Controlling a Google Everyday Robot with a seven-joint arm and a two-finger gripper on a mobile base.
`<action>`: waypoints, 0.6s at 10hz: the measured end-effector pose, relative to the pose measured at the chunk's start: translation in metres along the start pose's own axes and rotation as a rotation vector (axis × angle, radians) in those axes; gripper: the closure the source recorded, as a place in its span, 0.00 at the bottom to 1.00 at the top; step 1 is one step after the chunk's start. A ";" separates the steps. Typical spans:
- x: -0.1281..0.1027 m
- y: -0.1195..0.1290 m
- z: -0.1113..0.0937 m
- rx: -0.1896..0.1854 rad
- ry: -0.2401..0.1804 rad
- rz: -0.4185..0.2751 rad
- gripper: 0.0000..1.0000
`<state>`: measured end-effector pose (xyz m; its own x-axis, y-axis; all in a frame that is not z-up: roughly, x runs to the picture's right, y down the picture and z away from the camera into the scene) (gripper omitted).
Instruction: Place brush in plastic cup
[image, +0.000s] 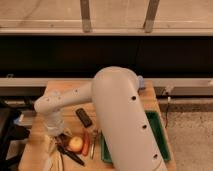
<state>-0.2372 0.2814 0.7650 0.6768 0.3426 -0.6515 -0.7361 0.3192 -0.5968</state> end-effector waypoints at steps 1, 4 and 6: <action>-0.001 0.000 0.001 0.003 0.002 0.006 0.29; -0.001 -0.006 -0.003 0.012 -0.004 0.020 0.60; -0.003 -0.008 -0.004 0.013 -0.013 0.021 0.80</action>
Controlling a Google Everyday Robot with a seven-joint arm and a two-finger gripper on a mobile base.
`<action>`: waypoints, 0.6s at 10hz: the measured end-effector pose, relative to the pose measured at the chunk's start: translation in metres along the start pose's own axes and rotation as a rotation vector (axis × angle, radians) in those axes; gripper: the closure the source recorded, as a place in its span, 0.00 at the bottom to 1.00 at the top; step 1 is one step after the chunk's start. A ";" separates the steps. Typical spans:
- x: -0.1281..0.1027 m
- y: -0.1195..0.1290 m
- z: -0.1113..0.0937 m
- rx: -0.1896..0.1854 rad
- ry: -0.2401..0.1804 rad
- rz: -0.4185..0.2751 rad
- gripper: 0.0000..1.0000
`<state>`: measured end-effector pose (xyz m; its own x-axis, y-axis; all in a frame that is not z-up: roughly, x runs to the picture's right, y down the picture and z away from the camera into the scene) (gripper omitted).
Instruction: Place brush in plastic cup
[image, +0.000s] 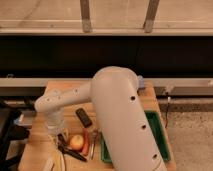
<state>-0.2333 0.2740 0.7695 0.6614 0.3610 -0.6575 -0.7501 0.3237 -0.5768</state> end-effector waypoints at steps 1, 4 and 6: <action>0.000 -0.001 -0.001 0.000 -0.001 0.003 0.90; 0.000 -0.007 -0.005 0.000 -0.017 0.011 1.00; 0.003 -0.018 -0.017 -0.006 -0.054 0.027 1.00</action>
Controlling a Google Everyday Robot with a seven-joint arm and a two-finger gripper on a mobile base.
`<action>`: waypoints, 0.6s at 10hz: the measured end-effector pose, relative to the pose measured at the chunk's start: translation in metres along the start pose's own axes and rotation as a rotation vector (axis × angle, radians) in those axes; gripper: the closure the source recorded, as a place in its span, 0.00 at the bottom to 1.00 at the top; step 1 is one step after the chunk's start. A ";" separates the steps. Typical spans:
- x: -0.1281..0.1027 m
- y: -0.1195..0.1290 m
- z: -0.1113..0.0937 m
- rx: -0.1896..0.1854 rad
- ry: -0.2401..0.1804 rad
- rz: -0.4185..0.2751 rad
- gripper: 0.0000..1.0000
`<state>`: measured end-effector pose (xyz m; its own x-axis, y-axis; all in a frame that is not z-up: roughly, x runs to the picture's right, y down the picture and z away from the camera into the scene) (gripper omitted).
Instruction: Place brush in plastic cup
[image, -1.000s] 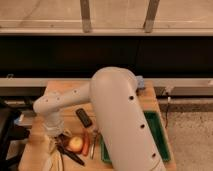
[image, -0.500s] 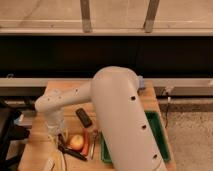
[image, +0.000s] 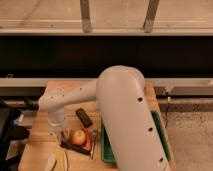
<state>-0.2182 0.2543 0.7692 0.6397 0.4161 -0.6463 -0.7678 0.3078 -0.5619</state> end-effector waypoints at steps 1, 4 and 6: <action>0.001 -0.004 -0.007 -0.001 -0.021 0.005 1.00; 0.004 -0.014 -0.030 -0.008 -0.087 0.022 1.00; 0.009 -0.028 -0.061 -0.029 -0.153 0.034 1.00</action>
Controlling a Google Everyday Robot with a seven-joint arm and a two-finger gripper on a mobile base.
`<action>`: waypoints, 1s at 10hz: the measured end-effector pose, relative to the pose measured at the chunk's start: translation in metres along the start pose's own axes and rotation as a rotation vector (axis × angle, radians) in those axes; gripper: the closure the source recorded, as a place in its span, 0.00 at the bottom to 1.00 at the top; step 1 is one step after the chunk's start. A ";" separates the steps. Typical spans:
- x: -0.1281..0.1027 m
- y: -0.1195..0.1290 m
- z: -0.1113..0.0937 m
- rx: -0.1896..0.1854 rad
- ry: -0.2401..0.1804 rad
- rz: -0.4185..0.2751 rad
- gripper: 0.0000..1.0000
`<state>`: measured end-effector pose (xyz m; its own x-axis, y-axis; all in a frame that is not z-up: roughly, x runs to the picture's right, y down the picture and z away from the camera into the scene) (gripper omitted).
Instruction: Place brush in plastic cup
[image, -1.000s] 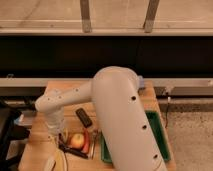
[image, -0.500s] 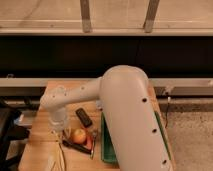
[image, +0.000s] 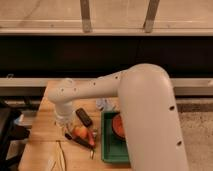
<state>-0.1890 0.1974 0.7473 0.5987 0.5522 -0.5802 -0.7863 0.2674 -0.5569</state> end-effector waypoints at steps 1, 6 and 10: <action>0.000 -0.007 -0.014 -0.002 -0.022 0.008 1.00; -0.006 -0.074 -0.110 0.125 -0.102 0.077 1.00; 0.015 -0.148 -0.133 0.116 -0.135 0.185 1.00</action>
<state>-0.0437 0.0613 0.7420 0.4229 0.6987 -0.5770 -0.8977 0.2359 -0.3722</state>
